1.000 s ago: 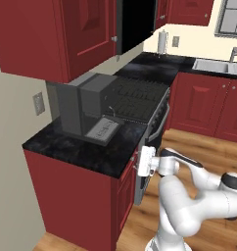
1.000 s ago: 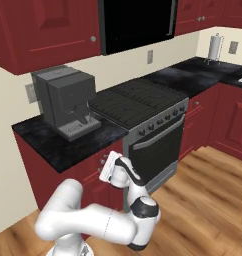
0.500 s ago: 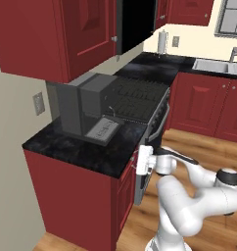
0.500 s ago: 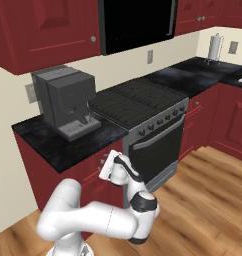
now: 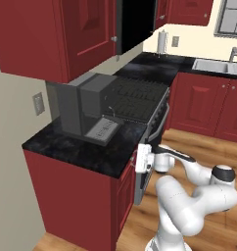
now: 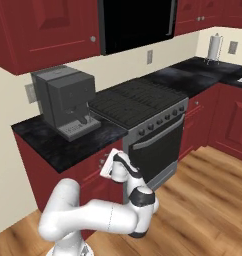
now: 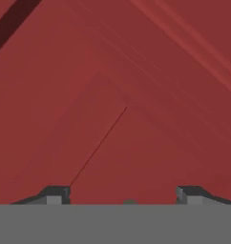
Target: Take a straw from the drawer in front and place it inside the glass cup on the dining counter.
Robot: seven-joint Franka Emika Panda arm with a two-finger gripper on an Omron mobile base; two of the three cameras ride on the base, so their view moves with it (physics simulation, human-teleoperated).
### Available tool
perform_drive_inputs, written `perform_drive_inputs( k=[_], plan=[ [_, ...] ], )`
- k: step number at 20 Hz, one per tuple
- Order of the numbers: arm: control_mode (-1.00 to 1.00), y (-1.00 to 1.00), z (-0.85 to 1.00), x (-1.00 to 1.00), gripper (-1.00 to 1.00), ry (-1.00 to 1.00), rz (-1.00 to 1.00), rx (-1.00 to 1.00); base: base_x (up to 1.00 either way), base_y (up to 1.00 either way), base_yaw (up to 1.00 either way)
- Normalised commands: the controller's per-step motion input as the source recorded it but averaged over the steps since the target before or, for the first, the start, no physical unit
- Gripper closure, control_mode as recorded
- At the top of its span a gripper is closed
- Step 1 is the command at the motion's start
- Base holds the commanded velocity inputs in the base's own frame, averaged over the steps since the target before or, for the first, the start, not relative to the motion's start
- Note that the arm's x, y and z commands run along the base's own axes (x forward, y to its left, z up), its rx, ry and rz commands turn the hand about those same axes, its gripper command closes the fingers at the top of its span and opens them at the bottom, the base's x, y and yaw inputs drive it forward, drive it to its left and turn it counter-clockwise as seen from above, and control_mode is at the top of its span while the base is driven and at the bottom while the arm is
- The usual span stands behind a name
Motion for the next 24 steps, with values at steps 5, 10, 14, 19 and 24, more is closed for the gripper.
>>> perform_drive_inputs(
  k=[5, 10, 14, 19, 24],
  plan=[
    [-1.0, 0.36, -0.16, 0.01, 1.0, 0.03, 0.0, 0.07, 0.0, 0.0, 0.0],
    [-1.0, 0.39, 0.0, -0.07, 1.0, 0.02, 0.0, 0.12, 0.0, 0.0, 0.0],
    [-1.0, 0.16, 0.0, -0.34, 1.0, 0.0, 0.0, 0.17, 0.0, 0.0, 0.0],
    [-1.0, 0.05, 0.13, -0.46, 1.0, 0.0, 0.0, 0.21, 0.0, 0.0, 0.0],
    [-1.0, 0.0, 0.37, -0.26, 1.0, 0.0, 0.0, 0.19, 0.0, 0.0, 0.0]
  ],
)
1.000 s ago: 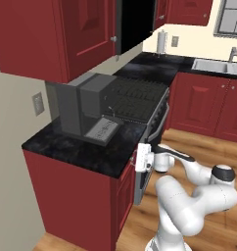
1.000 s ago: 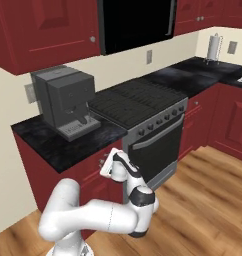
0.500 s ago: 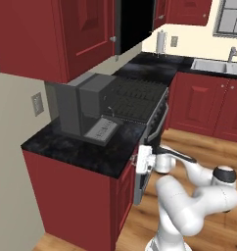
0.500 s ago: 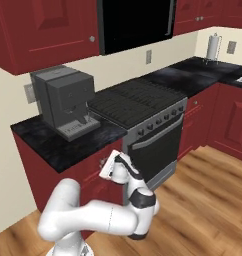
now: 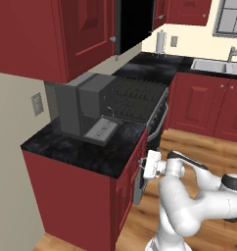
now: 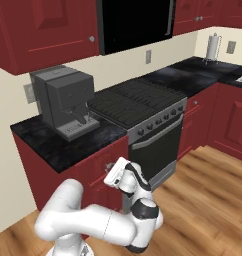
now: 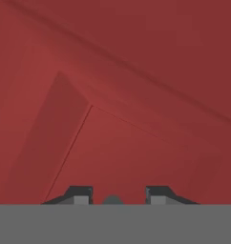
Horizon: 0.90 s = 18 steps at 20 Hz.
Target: Take a straw from the drawer in front and place it inside the glass cup on the dining counter.
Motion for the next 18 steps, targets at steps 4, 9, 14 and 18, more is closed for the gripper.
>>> perform_drive_inputs(
  k=[4, 9, 14, 18],
  plan=[
    [-1.0, -0.12, 0.52, -0.12, 1.0, -0.01, 0.0, 0.15, 0.0, 0.0, 0.0],
    [-1.0, -0.54, 0.61, -0.04, 1.0, 0.0, 0.0, 0.12, 0.0, 0.0, 0.0],
    [-1.0, -0.76, 0.57, -0.07, 1.0, 0.0, 0.0, 0.1, 0.0, 0.0, 0.0],
    [-1.0, -0.9, 0.47, -0.23, 1.0, 0.0, 0.0, 0.12, 0.0, 0.0, 0.0]
  ],
)
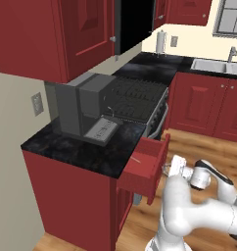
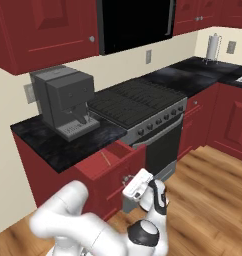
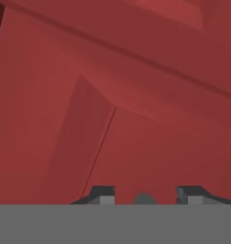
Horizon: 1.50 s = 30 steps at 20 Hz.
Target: Take a straw from the drawer in front and place it inside the glass cup on the dining counter.
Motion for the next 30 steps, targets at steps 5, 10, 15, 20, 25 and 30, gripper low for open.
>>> perform_drive_inputs(
  k=[5, 10, 15, 20, 25, 30],
  plan=[
    [-1.0, -1.0, 0.37, -0.36, 1.0, 0.01, 0.0, 0.11, 0.0, 0.0, 0.0],
    [-1.0, -1.0, 0.31, -0.44, 1.0, 0.05, 0.0, 0.09, 0.0, 0.0, 0.0],
    [-1.0, -1.0, 0.24, -0.39, 1.0, 0.05, 0.01, 0.06, 0.0, 0.0, 0.0],
    [-1.0, -0.79, 0.32, -0.06, -1.0, 0.09, 0.01, 0.01, 0.0, 0.0, 0.0],
    [-1.0, -0.65, 0.26, 0.0, -1.0, 0.12, 0.0, -0.02, 0.0, 0.0, 0.0],
    [-1.0, -0.87, 0.0, 0.0, -1.0, 0.17, 0.0, -0.14, 0.0, 0.0, 0.0]
  ],
)
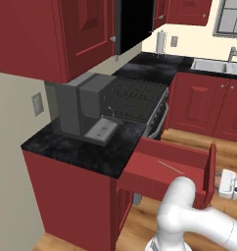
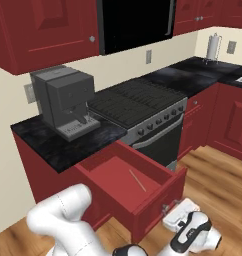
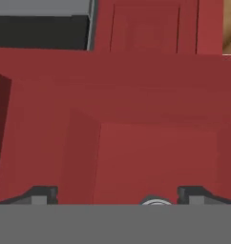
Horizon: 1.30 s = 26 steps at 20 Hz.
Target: Take a straw from the drawer in front and place it inside the glass cup on the dining counter.
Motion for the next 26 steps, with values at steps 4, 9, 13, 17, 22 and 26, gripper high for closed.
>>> perform_drive_inputs(
  k=[4, 9, 13, 17, 22, 26],
  plan=[
    [-1.0, -0.95, -0.03, 0.0, -1.0, 0.14, 0.0, -0.25, 0.0, 0.0, 0.0],
    [-1.0, -0.76, 0.01, 0.0, -1.0, 0.06, 0.0, -0.36, 0.0, 0.0, 0.0],
    [-1.0, -0.46, 0.28, -0.19, -1.0, 0.04, 0.03, -0.33, 0.0, 0.0, 0.0],
    [-1.0, -0.33, 0.6, -0.3, -1.0, 0.0, 0.05, -0.33, 0.0, 0.0, 0.0],
    [-1.0, -0.09, 0.98, -0.29, -1.0, -0.09, 0.09, -0.21, 0.0, 0.0, 0.0],
    [-1.0, 0.2, 1.0, -0.18, -1.0, -0.31, 0.16, -0.12, 0.0, 0.0, 0.0]
  ],
)
